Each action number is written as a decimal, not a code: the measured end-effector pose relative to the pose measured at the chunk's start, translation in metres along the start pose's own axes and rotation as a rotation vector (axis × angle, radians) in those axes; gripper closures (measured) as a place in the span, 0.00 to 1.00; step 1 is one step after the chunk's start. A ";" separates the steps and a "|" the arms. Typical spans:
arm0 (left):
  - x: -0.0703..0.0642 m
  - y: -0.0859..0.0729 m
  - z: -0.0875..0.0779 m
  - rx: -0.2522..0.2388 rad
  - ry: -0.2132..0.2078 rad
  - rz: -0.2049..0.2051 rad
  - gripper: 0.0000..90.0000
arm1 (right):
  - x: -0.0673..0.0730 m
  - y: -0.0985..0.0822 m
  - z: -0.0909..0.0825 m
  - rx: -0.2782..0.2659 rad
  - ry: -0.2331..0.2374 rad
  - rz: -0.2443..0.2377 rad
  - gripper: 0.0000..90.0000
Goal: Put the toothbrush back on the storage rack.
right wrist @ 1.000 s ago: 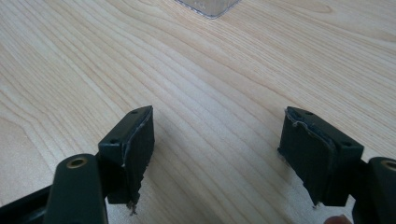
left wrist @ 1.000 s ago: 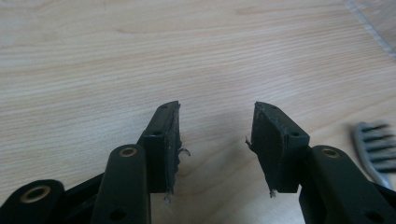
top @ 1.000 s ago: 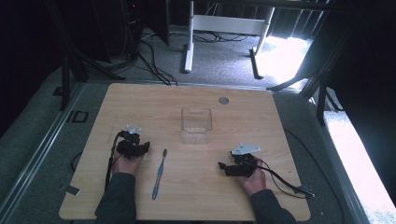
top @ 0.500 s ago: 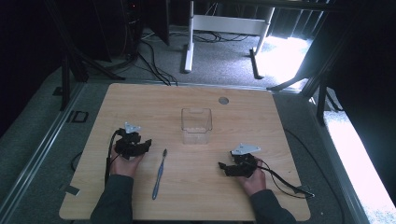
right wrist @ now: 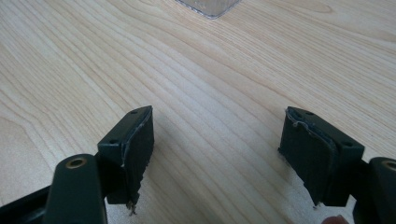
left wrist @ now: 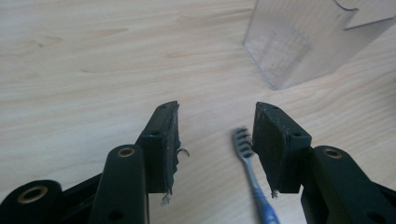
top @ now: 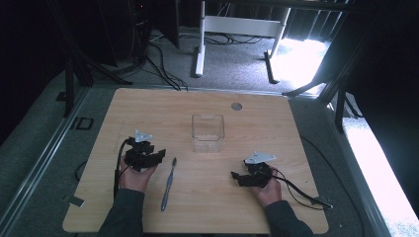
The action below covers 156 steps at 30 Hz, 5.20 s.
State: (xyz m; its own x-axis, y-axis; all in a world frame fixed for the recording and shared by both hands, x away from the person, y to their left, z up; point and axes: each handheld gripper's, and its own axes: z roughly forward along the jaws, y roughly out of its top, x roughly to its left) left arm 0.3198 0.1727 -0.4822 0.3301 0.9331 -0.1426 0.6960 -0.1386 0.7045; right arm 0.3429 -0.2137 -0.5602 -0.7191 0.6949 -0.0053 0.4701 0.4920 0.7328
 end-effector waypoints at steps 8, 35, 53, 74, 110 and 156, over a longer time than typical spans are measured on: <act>-0.014 -0.009 0.005 0.045 -0.040 0.004 0.59 | 0.000 0.000 0.000 0.000 0.000 0.000 0.28; -0.041 -0.017 0.021 0.263 -0.061 0.041 0.64 | 0.000 0.000 0.000 0.000 0.003 -0.001 0.28; -0.043 -0.020 0.033 0.381 -0.036 0.053 0.66 | 0.000 0.000 0.000 0.001 0.002 -0.004 0.28; -0.049 -0.021 0.038 0.466 0.000 0.084 0.71 | 0.000 0.000 0.000 0.001 0.004 -0.004 0.28; -0.049 -0.020 0.043 0.578 0.029 0.137 0.87 | -0.001 0.001 0.001 0.002 0.005 -0.007 0.28; -0.039 0.002 0.017 0.338 -0.022 0.107 0.88 | -0.001 0.001 0.001 0.002 0.005 -0.009 0.28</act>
State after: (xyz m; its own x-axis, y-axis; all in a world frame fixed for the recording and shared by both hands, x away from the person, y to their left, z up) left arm 0.3198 0.1306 -0.4873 0.4236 0.9005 -0.0981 0.8274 -0.3405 0.4465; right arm 0.3442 -0.2134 -0.5602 -0.7261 0.6875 -0.0082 0.4643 0.4991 0.7316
